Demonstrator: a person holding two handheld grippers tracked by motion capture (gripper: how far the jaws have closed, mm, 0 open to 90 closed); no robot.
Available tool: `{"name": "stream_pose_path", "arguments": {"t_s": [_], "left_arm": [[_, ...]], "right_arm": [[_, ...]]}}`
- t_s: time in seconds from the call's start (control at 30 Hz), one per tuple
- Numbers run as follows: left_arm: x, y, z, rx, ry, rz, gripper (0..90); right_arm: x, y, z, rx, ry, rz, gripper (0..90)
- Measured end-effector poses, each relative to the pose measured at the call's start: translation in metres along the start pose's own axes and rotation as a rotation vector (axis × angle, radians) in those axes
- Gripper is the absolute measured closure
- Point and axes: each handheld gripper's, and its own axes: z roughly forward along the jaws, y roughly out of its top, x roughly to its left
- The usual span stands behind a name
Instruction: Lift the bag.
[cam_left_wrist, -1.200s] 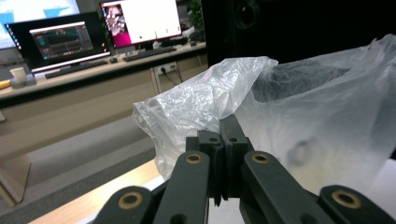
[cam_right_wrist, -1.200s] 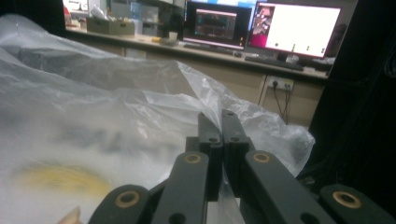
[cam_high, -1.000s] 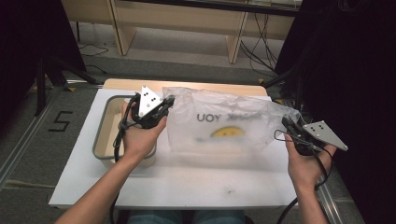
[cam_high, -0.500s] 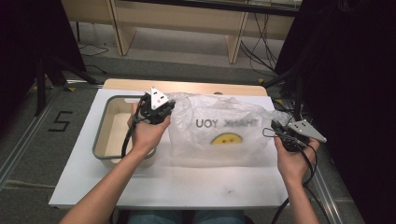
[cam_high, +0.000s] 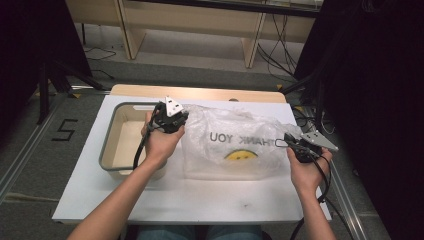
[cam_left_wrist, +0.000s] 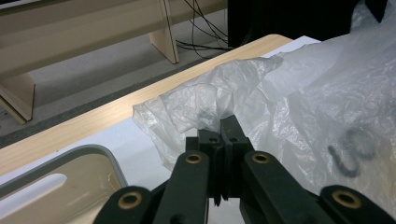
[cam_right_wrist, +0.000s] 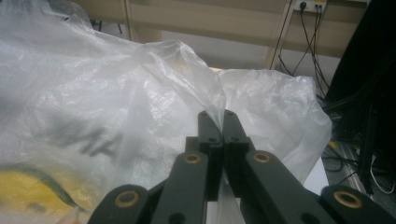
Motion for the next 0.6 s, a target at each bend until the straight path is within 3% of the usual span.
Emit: {"name": "stream_pose_path", "arguments": {"t_s": [0.6], "left_arm": [[0.001, -0.0016, 0.003, 0.001, -0.002, -0.008, 88.9]], "right_arm": [[-0.0015, 0.0005, 0.0016, 0.0, -0.003, 0.003, 89.1]]}}
